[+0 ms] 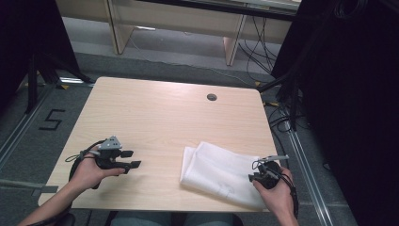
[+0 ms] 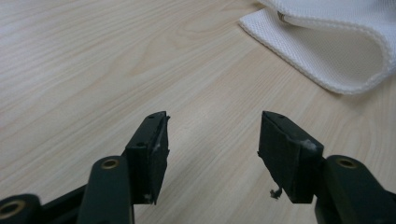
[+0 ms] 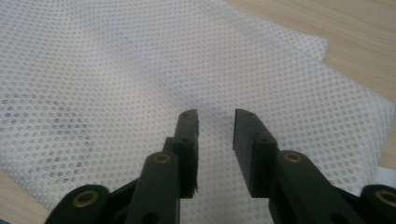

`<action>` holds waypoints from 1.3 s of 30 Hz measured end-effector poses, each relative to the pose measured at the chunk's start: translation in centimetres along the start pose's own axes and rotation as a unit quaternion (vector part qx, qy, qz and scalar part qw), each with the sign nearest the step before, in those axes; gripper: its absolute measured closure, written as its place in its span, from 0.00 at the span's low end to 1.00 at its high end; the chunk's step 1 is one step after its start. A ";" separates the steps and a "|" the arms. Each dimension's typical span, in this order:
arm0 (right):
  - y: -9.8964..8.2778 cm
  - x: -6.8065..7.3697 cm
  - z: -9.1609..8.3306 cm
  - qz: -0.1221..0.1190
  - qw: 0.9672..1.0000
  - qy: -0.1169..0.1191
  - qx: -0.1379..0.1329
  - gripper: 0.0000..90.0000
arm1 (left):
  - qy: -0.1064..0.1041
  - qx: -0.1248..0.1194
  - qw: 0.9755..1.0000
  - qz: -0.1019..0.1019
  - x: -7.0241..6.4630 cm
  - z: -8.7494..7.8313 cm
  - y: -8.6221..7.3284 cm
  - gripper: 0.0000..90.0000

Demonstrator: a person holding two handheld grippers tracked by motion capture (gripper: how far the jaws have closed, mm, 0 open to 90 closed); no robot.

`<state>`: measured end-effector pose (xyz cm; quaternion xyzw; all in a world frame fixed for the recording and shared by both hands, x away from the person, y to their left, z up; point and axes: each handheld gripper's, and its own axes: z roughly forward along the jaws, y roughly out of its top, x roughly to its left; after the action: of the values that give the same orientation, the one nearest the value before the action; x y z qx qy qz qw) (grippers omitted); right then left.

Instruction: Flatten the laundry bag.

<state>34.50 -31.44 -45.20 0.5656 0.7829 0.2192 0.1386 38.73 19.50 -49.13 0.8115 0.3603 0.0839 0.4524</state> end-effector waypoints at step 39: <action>-0.8 -3.5 0.2 0.102 0.974 -0.097 0.177 1.00 | -0.005 0.011 0.999 0.030 -1.9 1.2 0.5 0.66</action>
<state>35.09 -34.91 -45.91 0.6768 0.7300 0.0348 0.0884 38.16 17.29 -49.11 0.8272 0.3345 0.0896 0.4425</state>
